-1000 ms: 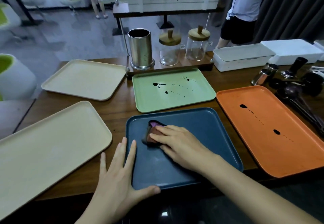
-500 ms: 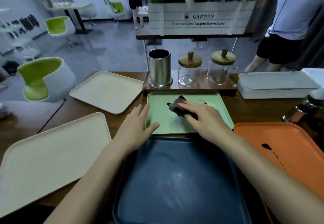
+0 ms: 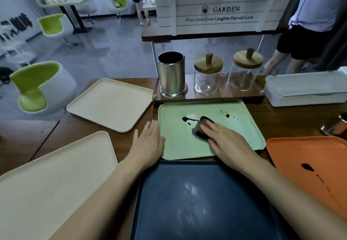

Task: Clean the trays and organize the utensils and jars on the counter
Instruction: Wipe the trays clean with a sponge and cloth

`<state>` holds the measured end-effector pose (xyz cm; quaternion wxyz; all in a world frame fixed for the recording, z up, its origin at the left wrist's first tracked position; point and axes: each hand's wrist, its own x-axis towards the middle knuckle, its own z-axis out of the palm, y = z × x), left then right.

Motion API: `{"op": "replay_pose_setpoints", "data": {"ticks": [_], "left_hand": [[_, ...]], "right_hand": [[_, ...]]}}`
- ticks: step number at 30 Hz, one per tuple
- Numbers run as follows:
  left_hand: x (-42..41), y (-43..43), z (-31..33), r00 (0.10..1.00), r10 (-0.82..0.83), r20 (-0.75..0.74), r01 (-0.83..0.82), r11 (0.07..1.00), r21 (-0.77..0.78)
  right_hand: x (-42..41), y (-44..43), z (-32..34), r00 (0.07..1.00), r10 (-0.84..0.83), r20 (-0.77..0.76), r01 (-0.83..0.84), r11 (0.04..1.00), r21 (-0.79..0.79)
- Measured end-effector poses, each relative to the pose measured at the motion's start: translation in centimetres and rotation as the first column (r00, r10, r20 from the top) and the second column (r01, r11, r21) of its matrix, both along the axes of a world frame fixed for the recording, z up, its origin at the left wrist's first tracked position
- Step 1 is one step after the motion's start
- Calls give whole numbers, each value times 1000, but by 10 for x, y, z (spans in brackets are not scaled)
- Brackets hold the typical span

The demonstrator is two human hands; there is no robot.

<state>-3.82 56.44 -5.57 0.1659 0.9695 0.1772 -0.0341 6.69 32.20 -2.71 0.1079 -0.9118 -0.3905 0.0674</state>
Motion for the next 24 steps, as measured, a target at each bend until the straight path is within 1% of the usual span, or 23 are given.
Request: {"op": "replay_pose_setpoints", "data": {"ticks": [2, 5, 10, 14, 17, 19, 22, 24], "left_hand": [[-2, 4, 0, 999, -37, -9, 38, 999, 13], [-6, 7, -3, 996, -81, -36, 83, 996, 43], [-13, 2, -1, 994, -100, -44, 103, 993, 62], [-15, 4, -4, 993, -118, -24, 119, 991, 60], [-16, 5, -5, 992, -121, -25, 122, 989, 80], [-15, 5, -4, 992, -123, -28, 124, 990, 72], [-14, 7, -5, 992, -122, -25, 123, 990, 71], [-15, 7, -7, 993, -119, -20, 121, 990, 79]], "right_hand": [[-9, -3, 1, 998, -62, -20, 62, 998, -6], [-29, -2, 0, 994, -108, -23, 108, 994, -5], [-42, 10, -14, 994, -111, 6, 110, 994, 20], [-25, 24, -17, 989, -149, 15, 148, 987, 68], [-2, 31, -11, 970, -242, 18, 241, 970, 25], [12, 40, -7, 959, -282, 3, 282, 959, 32], [21, 57, -7, 962, -273, 18, 271, 960, 66], [18, 66, -10, 976, -213, 44, 208, 973, 100]]}}
